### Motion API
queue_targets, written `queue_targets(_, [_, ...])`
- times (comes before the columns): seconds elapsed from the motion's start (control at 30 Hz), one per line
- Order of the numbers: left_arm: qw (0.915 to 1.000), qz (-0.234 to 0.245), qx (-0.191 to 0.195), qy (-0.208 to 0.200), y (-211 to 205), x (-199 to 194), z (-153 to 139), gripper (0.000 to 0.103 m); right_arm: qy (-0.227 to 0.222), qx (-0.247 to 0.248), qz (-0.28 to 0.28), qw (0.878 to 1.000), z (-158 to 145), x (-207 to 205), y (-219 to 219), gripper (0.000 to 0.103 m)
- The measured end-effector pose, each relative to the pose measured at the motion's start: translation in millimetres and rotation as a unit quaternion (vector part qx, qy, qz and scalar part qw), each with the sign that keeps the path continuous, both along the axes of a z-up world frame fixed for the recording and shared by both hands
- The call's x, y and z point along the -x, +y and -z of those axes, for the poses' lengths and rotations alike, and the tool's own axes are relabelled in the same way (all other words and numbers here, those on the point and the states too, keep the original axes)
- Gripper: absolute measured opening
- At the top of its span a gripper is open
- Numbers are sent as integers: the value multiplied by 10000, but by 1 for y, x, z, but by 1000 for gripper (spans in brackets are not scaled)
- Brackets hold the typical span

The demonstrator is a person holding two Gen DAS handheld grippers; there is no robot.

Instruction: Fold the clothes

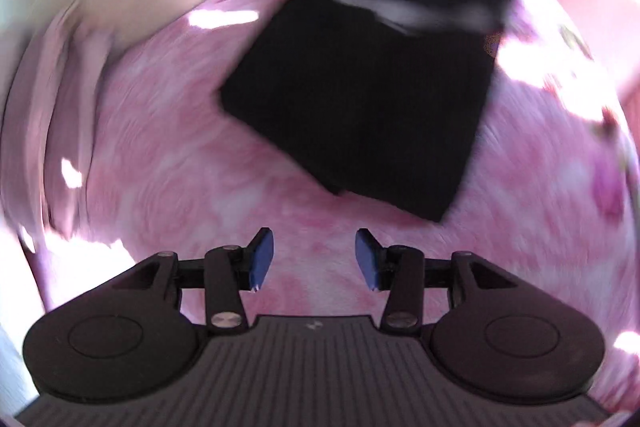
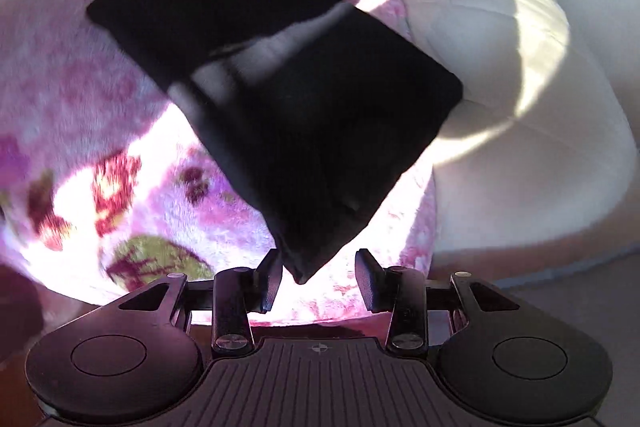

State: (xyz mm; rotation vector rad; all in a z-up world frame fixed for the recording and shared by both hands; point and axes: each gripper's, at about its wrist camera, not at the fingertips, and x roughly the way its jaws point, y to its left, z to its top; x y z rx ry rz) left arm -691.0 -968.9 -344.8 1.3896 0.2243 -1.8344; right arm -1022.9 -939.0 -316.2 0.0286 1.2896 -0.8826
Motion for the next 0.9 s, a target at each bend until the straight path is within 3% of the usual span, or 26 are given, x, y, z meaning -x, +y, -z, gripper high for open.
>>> queue_targets(0.17, [9919, -836, 55, 952, -65, -23, -21, 41, -920, -208, 951, 9910, -29, -15, -67, 52])
queue_targets(0.23, [9878, -1026, 74, 1165, -90, -24, -23, 42, -1173, -91, 1053, 9875, -35, -24, -98, 59])
queue_targets(0.33, [9782, -1338, -238, 1571, -124, -27, -7, 48, -1464, 47, 1206, 9818, -38, -32, -145, 71])
queue_targets(0.4, [9697, -1543, -446, 1838, -147, -30, 3, 47, -1720, 35, 1296, 9765, -35, -33, -178, 73])
queue_targets(0.47, [9553, -1756, -756, 2257, -163, -36, 15, 46, -1956, -61, 1343, 9714, -25, -28, -215, 74])
queue_targets(0.57, [9352, -2045, -1095, 2676, -179, -40, 28, 33, -2142, -345, 1533, 9641, 4, -24, -254, 74])
queue_targets(0.7, [9458, -1875, -1058, 2433, -178, -31, 20, 14, -2322, -689, 1699, 9552, 27, -23, -288, 70])
queue_targets(0.73, [9524, -1738, -955, 2316, -177, -27, 12, 11, -2308, -688, 1695, 9556, 29, -23, -289, 52])
queue_targets(0.8, [9714, -1152, -481, 2019, -168, -11, -14, 10, -2278, -599, 1702, 9568, 27, -20, -287, 32])
queue_targets(0.83, [9734, -1057, -386, 1996, -172, -9, -15, 9, -2261, -496, 1722, 9575, 24, -17, -283, 25])
queue_targets(0.9, [9768, -866, -196, 1948, -180, -5, -19, 9, -2232, -287, 1751, 9585, 21, -10, -275, 23])
